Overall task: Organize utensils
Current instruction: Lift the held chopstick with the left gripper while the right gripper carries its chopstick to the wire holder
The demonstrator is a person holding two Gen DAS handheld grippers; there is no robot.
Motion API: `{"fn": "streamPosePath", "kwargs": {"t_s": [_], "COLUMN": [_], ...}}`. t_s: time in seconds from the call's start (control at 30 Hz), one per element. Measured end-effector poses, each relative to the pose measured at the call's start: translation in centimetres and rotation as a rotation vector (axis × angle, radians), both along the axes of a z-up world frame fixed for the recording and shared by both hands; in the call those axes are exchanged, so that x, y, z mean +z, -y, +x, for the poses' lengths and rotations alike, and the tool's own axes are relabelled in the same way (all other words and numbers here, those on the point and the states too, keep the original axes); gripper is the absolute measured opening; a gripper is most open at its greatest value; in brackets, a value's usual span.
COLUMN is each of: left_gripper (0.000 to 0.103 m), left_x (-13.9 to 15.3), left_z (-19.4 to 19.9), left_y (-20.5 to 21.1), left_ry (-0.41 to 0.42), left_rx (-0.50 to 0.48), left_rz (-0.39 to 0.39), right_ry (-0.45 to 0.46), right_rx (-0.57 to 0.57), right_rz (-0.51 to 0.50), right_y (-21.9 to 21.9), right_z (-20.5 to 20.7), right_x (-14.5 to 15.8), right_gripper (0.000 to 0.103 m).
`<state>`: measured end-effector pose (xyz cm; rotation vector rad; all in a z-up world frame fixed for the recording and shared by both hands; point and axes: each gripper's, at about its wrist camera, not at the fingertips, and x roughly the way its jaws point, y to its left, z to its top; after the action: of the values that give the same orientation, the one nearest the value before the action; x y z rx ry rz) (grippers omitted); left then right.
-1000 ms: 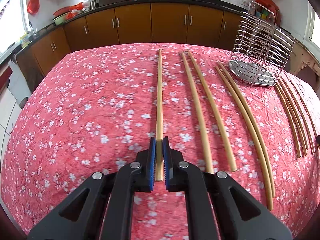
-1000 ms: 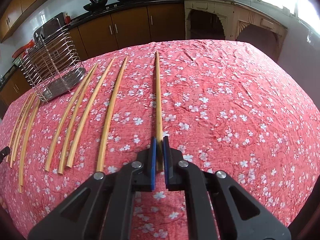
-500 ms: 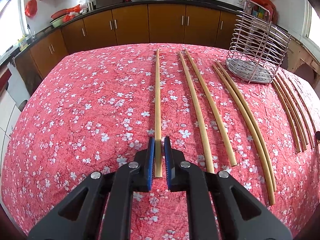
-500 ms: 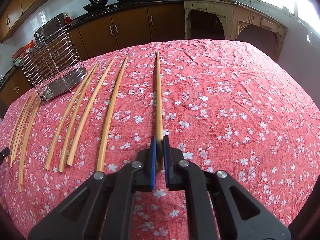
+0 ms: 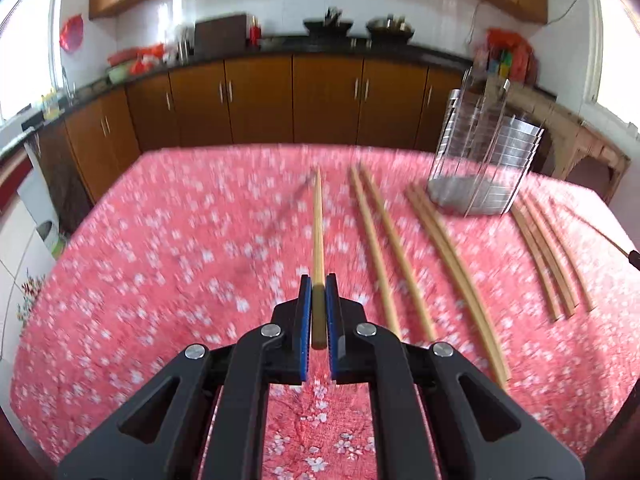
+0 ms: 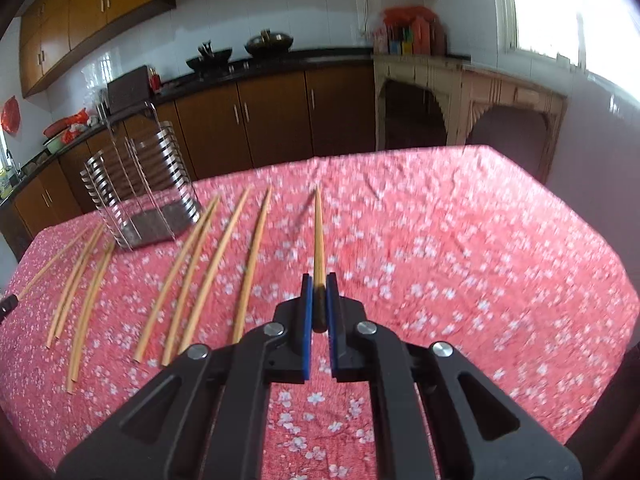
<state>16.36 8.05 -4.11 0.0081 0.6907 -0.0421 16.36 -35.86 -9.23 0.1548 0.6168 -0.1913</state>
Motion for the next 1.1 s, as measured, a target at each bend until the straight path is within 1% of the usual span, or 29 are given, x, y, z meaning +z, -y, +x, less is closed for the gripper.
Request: {"fn": "streamPosePath", "kwargs": {"t_s": [0.17, 0.2, 0.27, 0.4, 0.5, 0.63, 0.77, 1.0, 1.1], "left_gripper": [0.007, 0.007, 0.007, 0.007, 0.007, 0.007, 0.007, 0.007, 0.007], "left_x": [3.4, 4.4, 5.7, 7.7, 8.8, 10.2, 11.1, 11.7, 13.0], "left_z": [-1.2, -1.4, -1.6, -1.4, -1.3, -1.2, -1.0, -0.7, -0.7], "left_y": [-0.7, -0.9, -1.2, -1.2, -1.1, -0.5, -0.1, -0.2, 0.3], "left_ry": [0.122, 0.159, 0.206, 0.268, 0.297, 0.336, 0.36, 0.369, 0.395], "left_rx": [0.013, 0.02, 0.029, 0.047, 0.049, 0.045, 0.05, 0.061, 0.057], "left_rz": [-0.052, -0.067, -0.084, -0.095, -0.103, -0.087, -0.072, -0.069, -0.055], "right_ry": [0.122, 0.139, 0.187, 0.269, 0.315, 0.353, 0.371, 0.38, 0.412], "right_rx": [-0.007, -0.008, -0.009, -0.015, -0.025, -0.031, -0.03, -0.024, -0.015], "right_rz": [-0.041, -0.043, -0.035, -0.039, -0.035, -0.038, -0.042, -0.048, -0.06], "right_y": [0.3, 0.1, 0.3, 0.6, 1.1, 1.5, 1.3, 1.0, 0.7], "right_z": [-1.5, -1.6, -1.8, -2.0, -1.9, -1.4, -0.9, -0.2, -0.1], "right_x": [3.4, 3.8, 5.2, 7.3, 8.6, 9.9, 11.0, 11.7, 13.5], "right_gripper": [0.008, 0.008, 0.008, 0.008, 0.008, 0.008, 0.008, 0.008, 0.007]}}
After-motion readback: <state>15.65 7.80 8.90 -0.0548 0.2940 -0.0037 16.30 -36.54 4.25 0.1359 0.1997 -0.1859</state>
